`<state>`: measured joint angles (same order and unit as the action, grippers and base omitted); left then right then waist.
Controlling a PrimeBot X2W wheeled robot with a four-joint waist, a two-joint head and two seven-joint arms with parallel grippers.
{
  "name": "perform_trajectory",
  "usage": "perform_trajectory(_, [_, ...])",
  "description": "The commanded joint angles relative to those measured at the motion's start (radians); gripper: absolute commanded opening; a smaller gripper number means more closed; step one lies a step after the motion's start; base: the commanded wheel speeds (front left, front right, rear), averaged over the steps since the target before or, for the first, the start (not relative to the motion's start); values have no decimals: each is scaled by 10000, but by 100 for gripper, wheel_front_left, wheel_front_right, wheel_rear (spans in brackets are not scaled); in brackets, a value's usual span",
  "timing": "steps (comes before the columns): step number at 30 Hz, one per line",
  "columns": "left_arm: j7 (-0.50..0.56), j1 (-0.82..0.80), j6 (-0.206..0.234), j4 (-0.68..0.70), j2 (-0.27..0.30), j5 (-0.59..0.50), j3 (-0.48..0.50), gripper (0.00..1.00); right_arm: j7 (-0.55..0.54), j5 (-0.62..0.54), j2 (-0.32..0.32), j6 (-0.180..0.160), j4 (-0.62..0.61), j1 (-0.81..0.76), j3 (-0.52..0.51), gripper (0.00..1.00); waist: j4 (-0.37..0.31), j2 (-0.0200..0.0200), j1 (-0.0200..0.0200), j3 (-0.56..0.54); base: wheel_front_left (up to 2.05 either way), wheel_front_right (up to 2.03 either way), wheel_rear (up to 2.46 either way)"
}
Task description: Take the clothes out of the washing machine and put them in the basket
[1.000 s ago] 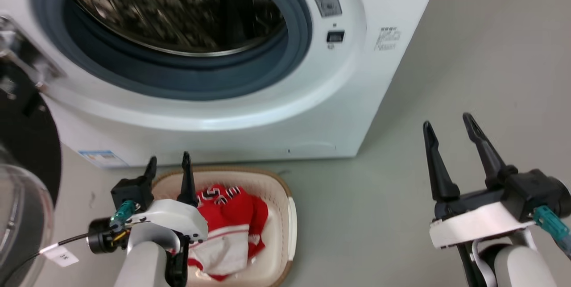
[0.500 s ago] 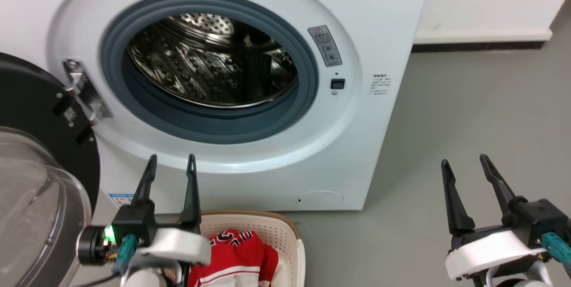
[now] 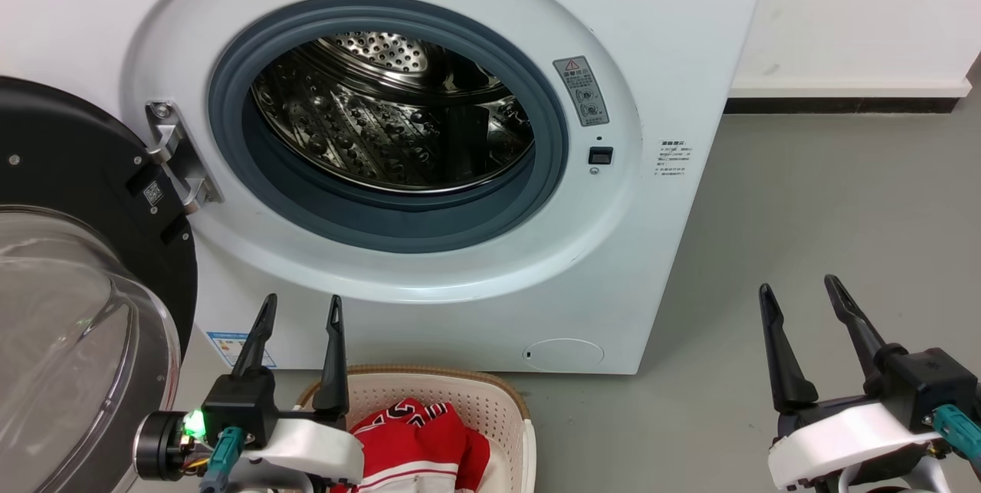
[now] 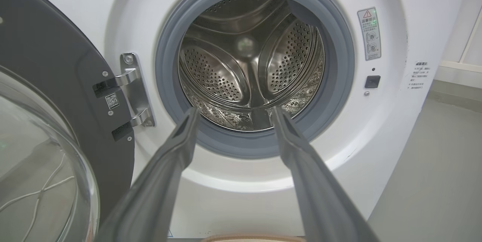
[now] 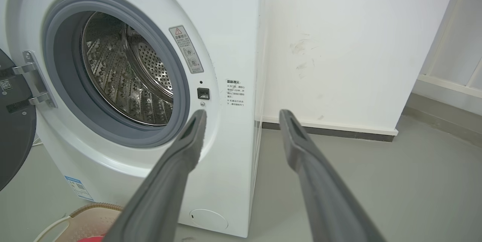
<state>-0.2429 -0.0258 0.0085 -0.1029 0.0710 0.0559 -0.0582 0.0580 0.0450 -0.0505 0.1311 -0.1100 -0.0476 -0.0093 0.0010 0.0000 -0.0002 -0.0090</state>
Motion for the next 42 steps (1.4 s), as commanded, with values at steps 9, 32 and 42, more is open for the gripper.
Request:
perform_trajectory(9, [101, -51, 104, 112, 108, 43, -75, 100, -20, 91, 6, -5, 13, -97, 18, 100, -11, 0, 2, 22, 0, 0, 0])
perform_trajectory(32, [873, -198, -199, -327, 54, 3070, 286, 0, -162, 3342, -166, -1, 773, 288, 49, 0, -37, 0, 2, 20, 0, 0, 0])
perform_trajectory(42, [1234, -282, -371, -451, 17, 4849, 473, 0, -282, 5203, -242, -1, 1164, 485, 23, 0, -35, 0, 2, 30, 0, 0, 0])
